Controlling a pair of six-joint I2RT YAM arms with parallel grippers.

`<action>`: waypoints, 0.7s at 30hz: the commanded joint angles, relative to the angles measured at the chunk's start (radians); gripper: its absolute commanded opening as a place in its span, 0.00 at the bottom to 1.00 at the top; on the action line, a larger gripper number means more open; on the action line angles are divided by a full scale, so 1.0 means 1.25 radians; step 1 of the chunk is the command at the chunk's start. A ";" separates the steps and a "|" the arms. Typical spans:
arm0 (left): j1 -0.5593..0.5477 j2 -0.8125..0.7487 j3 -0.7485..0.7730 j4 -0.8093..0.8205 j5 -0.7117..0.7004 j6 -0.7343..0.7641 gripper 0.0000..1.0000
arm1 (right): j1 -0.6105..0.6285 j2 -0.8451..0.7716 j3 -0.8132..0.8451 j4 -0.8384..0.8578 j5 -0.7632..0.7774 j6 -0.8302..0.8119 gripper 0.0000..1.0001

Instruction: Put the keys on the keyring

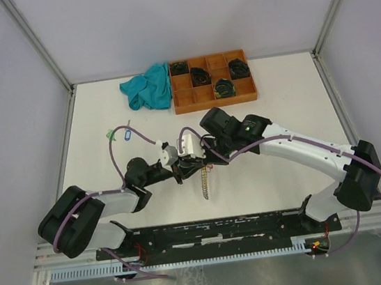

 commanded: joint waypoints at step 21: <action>0.010 -0.030 -0.054 0.241 -0.100 -0.080 0.03 | -0.140 -0.236 -0.217 0.360 -0.220 0.123 0.28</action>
